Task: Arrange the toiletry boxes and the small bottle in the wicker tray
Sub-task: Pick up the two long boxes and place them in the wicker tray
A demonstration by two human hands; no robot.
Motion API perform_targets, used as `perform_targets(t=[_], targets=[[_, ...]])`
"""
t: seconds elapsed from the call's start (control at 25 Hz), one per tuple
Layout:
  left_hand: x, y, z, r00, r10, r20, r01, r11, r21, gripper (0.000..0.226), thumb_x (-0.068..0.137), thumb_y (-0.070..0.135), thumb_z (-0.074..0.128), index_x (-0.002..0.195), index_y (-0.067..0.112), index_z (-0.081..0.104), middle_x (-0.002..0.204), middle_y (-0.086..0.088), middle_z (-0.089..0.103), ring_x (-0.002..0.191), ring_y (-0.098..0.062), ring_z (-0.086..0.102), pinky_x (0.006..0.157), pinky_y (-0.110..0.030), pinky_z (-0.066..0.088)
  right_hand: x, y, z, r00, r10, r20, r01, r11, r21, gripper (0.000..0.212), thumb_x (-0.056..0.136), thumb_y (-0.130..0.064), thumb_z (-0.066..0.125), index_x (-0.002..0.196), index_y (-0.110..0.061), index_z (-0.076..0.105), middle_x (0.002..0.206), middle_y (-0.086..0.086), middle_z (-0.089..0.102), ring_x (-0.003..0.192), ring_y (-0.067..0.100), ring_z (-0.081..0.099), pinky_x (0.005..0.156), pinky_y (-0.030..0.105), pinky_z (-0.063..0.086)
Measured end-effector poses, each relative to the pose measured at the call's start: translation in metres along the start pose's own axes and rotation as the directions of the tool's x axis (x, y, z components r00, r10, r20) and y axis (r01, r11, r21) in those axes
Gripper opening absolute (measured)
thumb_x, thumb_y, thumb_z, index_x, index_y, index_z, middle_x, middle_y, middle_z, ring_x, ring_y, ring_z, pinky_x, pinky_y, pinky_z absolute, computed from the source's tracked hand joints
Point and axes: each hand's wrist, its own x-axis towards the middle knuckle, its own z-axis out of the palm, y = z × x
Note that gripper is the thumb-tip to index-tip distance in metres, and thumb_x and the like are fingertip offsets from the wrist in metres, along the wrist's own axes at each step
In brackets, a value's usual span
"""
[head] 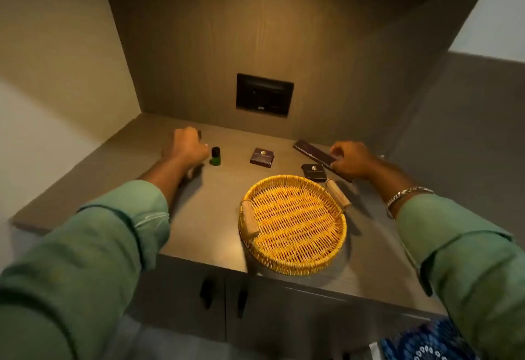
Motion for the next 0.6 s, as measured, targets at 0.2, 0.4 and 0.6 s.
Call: perform_targets(t=[0.2,0.4,0.6], targets=[[0.019,-0.01,0.006,0.989,-0.141,0.045,0.136,0.985,0.103,0.035,0.08,0.026,0.074,0.103,0.004,0.059,0.073,-0.008,0.051,0.076,-0.03,0.06,0.063,-0.04,0.051,0.025,0.021,0.014,0.988,0.126,0.092,-0.121,0.991,-0.054,0.032,0.077,-0.013,0.073,0.106,-0.012,0.06,0.109,0.019,0.063,0.092,0.031,0.062,0.067,0.035,0.053],[0.041,-0.012,-0.005,0.943,-0.261,0.206,0.263,0.965,0.017,0.055,0.076,0.007,0.074,0.123,0.007,0.045,0.104,-0.022,0.059,0.08,-0.034,0.061,0.066,-0.045,0.055,0.036,0.023,0.016,0.987,0.152,0.054,-0.147,0.985,-0.086,0.028,0.075,-0.013,0.076,0.097,-0.01,0.059,0.108,0.021,0.063,0.091,0.033,0.064,0.074,0.043,0.058],[0.046,0.006,-0.039,0.927,-0.176,0.331,0.27,0.927,-0.261,0.105,0.075,-0.003,0.069,0.149,0.04,0.01,0.139,-0.022,0.042,0.076,-0.032,0.058,0.048,-0.042,0.055,0.022,0.005,-0.01,0.998,0.056,-0.028,-0.056,0.998,-0.01,0.043,0.073,-0.013,0.078,0.111,-0.012,0.058,0.115,0.023,0.058,0.082,0.028,0.063,0.05,0.028,0.054]])
